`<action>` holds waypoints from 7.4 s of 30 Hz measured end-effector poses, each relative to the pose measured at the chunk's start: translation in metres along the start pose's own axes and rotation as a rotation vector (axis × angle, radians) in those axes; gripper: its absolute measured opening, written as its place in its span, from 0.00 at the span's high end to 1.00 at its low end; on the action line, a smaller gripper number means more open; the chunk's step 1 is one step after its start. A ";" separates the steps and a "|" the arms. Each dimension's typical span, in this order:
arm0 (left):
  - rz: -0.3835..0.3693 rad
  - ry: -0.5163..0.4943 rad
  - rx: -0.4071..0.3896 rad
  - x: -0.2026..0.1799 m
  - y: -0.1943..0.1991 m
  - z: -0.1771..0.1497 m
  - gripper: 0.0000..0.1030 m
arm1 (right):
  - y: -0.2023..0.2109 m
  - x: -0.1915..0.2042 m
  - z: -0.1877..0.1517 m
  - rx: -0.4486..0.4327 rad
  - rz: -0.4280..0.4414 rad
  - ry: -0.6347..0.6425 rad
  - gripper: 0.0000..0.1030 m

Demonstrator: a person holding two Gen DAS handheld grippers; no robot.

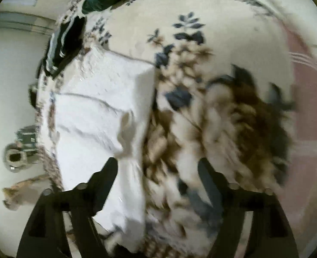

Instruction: Fold small clothes

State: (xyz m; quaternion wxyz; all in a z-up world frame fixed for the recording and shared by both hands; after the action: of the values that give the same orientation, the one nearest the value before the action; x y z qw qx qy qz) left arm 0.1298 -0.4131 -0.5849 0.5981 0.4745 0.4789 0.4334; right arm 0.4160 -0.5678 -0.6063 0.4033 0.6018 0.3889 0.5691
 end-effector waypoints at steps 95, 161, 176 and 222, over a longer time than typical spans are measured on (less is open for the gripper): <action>-0.462 0.270 -0.237 0.534 0.056 0.312 0.89 | -0.176 0.286 0.051 -0.196 -0.150 -0.311 0.91; -0.536 0.386 -0.106 0.419 0.058 -0.049 0.85 | -0.249 0.264 -0.317 0.148 0.269 -0.455 0.51; -0.751 0.490 -0.357 0.427 0.181 0.040 0.86 | -0.130 0.308 -0.268 -0.086 0.401 -0.389 0.89; -0.493 0.189 -0.175 0.531 0.068 0.371 0.88 | -0.146 0.299 0.125 -0.343 -0.200 -0.232 0.93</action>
State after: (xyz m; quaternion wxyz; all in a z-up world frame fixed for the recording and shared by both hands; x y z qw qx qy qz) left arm 0.5787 0.0590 -0.5698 0.6769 0.2478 0.5943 0.3568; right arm 0.5539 -0.2412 -0.6340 0.5963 0.5441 0.2953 0.5111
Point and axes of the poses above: each gripper's, at about its wrist camera, not at the fingertips, and y roughly against the way its jaws point, x to its left, z to its top, the point moved 3 cm from there along -y, roughly the way its jaws point, and after that the axes turned 9 degrees about -z, right-handed, at the moved point
